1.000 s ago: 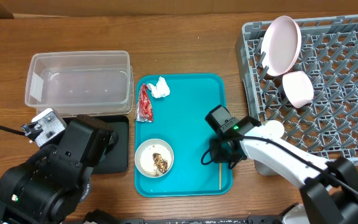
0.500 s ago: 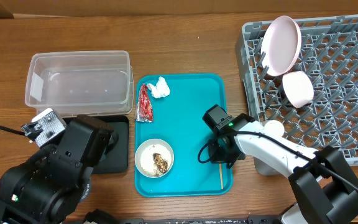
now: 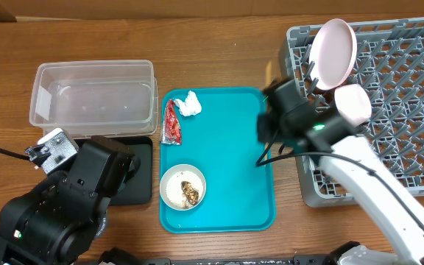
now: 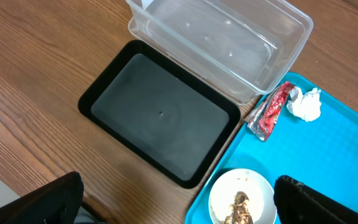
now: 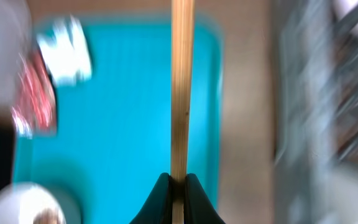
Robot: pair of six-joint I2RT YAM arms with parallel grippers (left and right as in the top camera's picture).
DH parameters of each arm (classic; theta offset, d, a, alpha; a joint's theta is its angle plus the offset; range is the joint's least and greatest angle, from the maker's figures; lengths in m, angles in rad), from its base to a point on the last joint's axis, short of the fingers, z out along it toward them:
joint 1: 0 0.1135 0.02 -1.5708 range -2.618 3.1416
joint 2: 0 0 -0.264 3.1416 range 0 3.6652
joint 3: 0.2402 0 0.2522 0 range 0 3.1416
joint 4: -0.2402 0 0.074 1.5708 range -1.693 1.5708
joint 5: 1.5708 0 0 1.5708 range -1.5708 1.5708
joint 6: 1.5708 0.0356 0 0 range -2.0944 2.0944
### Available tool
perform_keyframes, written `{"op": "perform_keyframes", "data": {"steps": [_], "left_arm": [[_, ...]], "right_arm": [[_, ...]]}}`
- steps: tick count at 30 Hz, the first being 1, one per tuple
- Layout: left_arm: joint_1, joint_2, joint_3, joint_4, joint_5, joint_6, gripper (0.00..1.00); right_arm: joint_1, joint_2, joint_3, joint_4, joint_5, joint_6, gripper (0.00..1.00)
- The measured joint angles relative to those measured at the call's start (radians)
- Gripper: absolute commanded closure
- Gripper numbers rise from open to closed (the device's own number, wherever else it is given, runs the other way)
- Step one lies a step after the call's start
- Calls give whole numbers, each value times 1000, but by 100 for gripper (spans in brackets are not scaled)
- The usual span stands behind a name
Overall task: Sort waste into correct bins and load items into the dishwasher
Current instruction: 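Grasp the second wooden chopstick with the right gripper and move it to the rack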
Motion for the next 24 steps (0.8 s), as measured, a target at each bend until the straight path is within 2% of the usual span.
{"op": "perform_keyframes", "data": {"steps": [9,16,17,19,20,24], "left_arm": [[0,0,0,0,0,0,0],[0,0,0,0,0,0,0],[0,0,0,0,0,0,0],[0,0,0,0,0,0,0],[0,0,0,0,0,0,0],[0,0,0,0,0,0,0]], "right_arm": [[-240,63,23,198,72,-256,96],[-303,203,23,214,74,-358,96],[-303,212,23,214,74,-362,82],[-303,217,23,213,73,-369,39],[-303,217,23,211,74,-375,34],[-302,213,23,174,83,-387,30]]}}
